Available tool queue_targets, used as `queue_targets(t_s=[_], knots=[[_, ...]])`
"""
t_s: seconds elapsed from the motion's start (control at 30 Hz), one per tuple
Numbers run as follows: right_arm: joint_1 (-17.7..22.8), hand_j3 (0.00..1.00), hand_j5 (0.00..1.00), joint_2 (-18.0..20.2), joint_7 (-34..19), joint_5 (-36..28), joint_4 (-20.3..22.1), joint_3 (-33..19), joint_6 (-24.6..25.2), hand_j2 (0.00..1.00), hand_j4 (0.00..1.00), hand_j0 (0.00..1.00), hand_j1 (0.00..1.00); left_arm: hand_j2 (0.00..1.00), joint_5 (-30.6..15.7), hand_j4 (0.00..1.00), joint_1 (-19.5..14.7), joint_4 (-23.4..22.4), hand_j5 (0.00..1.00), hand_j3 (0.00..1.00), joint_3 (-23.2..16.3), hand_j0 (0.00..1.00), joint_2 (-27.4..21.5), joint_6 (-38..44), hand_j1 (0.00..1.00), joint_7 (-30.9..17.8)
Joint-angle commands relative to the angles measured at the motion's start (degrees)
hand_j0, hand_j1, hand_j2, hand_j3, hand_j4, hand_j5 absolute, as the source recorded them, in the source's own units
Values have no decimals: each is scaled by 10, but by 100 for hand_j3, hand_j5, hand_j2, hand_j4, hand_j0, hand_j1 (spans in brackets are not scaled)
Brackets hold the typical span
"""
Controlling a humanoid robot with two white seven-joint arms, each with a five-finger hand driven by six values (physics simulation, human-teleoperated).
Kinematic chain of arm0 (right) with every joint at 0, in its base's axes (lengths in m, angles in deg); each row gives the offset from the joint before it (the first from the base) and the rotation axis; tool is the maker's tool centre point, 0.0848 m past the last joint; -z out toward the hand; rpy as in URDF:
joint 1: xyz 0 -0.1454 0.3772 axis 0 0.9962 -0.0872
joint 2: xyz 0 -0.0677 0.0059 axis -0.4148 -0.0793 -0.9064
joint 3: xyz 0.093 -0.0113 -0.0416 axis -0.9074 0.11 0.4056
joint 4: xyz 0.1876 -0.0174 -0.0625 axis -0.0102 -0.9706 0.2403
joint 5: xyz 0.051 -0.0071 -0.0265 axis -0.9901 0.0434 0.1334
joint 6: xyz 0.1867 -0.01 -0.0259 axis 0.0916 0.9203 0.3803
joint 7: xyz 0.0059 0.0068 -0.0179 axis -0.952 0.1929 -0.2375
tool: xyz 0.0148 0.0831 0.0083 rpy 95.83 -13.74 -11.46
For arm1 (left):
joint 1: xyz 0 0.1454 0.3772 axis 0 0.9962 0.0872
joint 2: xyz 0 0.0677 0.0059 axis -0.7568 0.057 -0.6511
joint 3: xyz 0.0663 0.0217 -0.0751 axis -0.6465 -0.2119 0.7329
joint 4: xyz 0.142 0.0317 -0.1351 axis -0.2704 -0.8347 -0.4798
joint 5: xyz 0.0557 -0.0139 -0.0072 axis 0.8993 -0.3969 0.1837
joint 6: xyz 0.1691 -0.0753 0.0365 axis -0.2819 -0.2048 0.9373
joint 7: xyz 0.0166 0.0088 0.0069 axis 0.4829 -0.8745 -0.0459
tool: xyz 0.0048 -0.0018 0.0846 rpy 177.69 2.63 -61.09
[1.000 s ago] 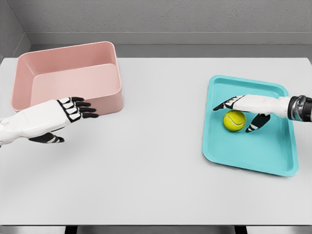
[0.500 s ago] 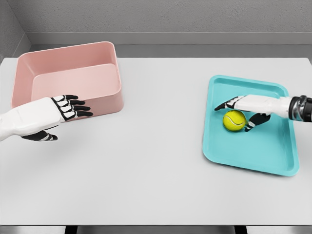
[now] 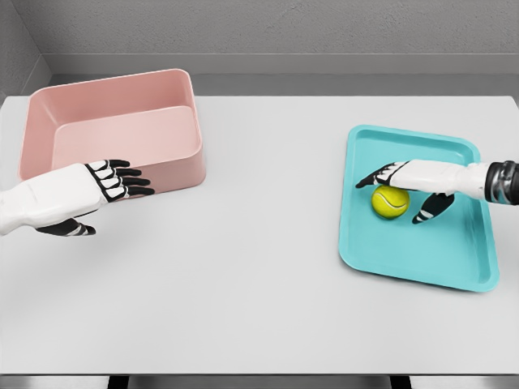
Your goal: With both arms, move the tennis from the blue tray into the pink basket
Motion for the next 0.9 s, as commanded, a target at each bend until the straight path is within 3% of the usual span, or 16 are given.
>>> queue_targets(t_s=[0.0,0.87], knots=[[0,91,91,1,0,-3,2,-1,2,91,91,91,91,100,-4,100,-1,-1,100,100,0,100,-1,1,100,0],[2,56,56,-6,0,0,-9,14,2,56,56,56,56,100,-3,100,1,0,100,100,-1,100,-1,1,100,0]])
